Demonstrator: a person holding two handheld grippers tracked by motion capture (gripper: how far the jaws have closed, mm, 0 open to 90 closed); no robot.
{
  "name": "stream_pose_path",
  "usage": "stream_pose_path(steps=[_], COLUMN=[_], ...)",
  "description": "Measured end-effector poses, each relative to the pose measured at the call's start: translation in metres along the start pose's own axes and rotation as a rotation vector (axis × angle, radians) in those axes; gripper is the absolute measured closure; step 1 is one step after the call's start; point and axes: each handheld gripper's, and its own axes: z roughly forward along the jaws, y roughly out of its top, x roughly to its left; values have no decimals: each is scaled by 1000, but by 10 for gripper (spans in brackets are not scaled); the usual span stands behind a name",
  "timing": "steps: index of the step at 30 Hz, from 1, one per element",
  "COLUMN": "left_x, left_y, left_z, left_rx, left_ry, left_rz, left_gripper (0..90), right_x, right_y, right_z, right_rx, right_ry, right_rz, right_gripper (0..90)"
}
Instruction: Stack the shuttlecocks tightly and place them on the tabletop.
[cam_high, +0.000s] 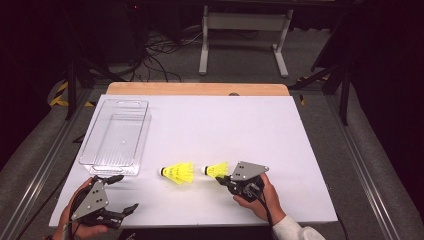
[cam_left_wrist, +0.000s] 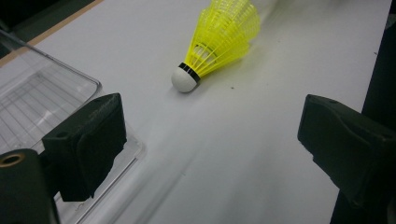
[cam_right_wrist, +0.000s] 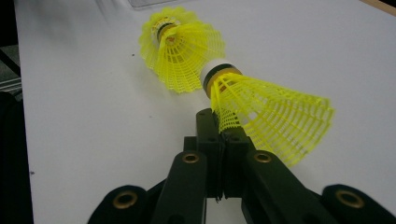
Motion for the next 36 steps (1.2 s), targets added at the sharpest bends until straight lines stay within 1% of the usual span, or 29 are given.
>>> stream_pose_path(steps=[17,36], left_x=[-1,0], left_y=[0,0], left_z=[1,0], left_rx=[2,1], left_ry=[-2,-4], left_rz=[1,1], left_gripper=[90,90], right_x=[9,19], right_y=[7,19], right_z=[17,42], right_rx=[3,4], right_ry=[33,73], right_rz=[-20,-40], right_gripper=[892,889])
